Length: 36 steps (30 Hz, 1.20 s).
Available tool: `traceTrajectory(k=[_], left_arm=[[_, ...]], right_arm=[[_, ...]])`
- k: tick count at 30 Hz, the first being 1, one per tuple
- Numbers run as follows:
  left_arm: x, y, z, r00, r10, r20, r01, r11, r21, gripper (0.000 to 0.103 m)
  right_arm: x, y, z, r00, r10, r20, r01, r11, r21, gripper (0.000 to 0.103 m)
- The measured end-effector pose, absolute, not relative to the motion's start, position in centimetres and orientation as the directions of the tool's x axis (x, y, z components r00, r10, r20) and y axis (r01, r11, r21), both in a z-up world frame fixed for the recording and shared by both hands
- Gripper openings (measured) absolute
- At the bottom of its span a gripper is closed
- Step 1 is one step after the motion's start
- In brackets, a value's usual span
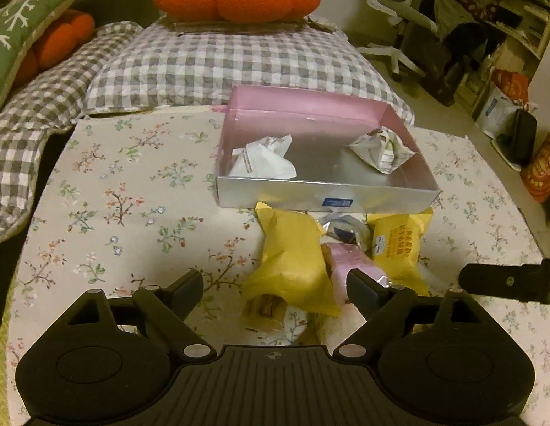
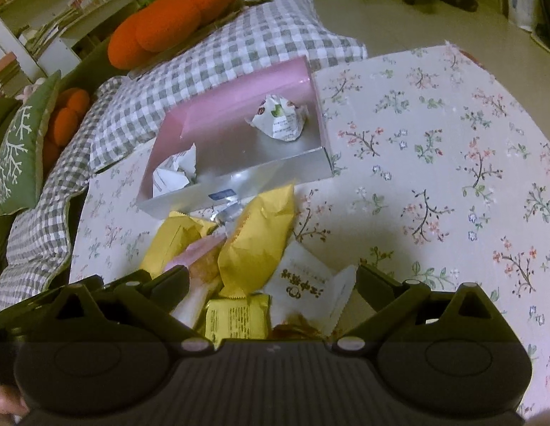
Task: Organize snacks
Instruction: 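Move left tool to a yellow packet while right tool approaches another yellow packet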
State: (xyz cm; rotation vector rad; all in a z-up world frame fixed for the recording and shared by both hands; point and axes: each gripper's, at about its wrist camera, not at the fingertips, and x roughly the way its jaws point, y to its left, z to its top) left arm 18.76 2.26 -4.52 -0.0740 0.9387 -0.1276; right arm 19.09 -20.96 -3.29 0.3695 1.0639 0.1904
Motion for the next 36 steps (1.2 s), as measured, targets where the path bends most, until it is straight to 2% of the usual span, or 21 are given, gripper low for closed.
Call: traceTrajectory(k=[9,24,36], left_arm=[[19.5,2.3,-5.2,0.569,-0.135,-0.811,0.061,0.991,-0.121,0.090],[22.2,3.2,-6.4,0.546,-0.189,-0.816,0.005,0.975,-0.222,0.090],[23.7,1.8,-7.8,0.540,-0.164,-0.826,0.048,0.985,-0.165,0.090]], right_arm=[[19.7,-21.6,-4.2,0.468,0.323,-0.823,0.072,0.914,0.400,0.095],[21.3,-21.6,-5.1,0.481,0.299,-0.824,0.103,0.915,0.391,0.091],[23.0,-20.5,-5.9,0.495,0.303,-0.815,0.081,0.917,0.390,0.087]])
